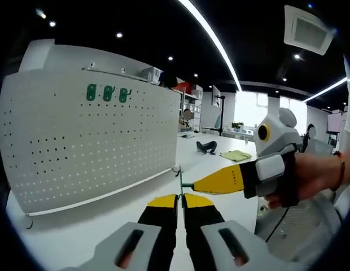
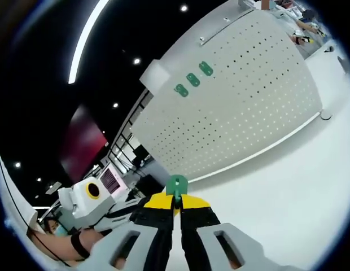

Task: Insert the hook assembly into the mounting plate slot until the hook locks in place.

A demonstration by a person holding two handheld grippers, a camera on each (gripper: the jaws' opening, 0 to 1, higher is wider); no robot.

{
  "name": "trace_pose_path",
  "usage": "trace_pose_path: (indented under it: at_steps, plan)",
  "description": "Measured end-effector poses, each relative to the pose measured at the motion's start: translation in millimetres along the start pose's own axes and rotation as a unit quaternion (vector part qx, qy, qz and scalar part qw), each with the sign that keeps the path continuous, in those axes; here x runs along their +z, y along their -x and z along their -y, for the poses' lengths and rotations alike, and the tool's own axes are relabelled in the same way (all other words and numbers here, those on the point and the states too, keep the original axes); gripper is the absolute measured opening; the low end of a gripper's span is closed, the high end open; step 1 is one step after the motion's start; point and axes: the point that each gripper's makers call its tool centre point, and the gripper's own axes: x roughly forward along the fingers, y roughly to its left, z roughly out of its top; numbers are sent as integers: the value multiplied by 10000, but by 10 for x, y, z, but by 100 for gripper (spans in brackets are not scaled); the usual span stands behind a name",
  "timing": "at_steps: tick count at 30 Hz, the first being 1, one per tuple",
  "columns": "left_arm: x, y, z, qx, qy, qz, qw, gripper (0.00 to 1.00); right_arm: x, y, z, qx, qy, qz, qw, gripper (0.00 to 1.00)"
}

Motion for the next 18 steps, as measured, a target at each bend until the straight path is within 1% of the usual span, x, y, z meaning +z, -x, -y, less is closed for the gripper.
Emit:
trace_pose_path:
  at_steps: [1,3,7,9,12,16,18]
  plan:
    - [-2,8,1,9,-87,-14,10000,3,-13,-2,-6,0,34,-54,10000,2]
    - [5,24,4,1,-72,8,10000,3,-9,8,-33,10,109,-46,9999,3]
    - [5,51,35,-29,-113,49,9999,3,13,25,-42,-13,25,19,10000,2]
    - [0,67,37,-21,-107,54,9999,3,-16,30,-73,30,-78,-66,9999,2]
    - [-1,97,40,-12,-95,85,9999,3,-24,27,-101,-16,33,-113,9999,2]
    - [6,132,44,27,-27,155,9999,4,-30,25,-142,-89,62,-158,9998,2]
    - [25,150,44,84,-91,214,9997,4,-20,19,-162,-133,136,-153,9997,1]
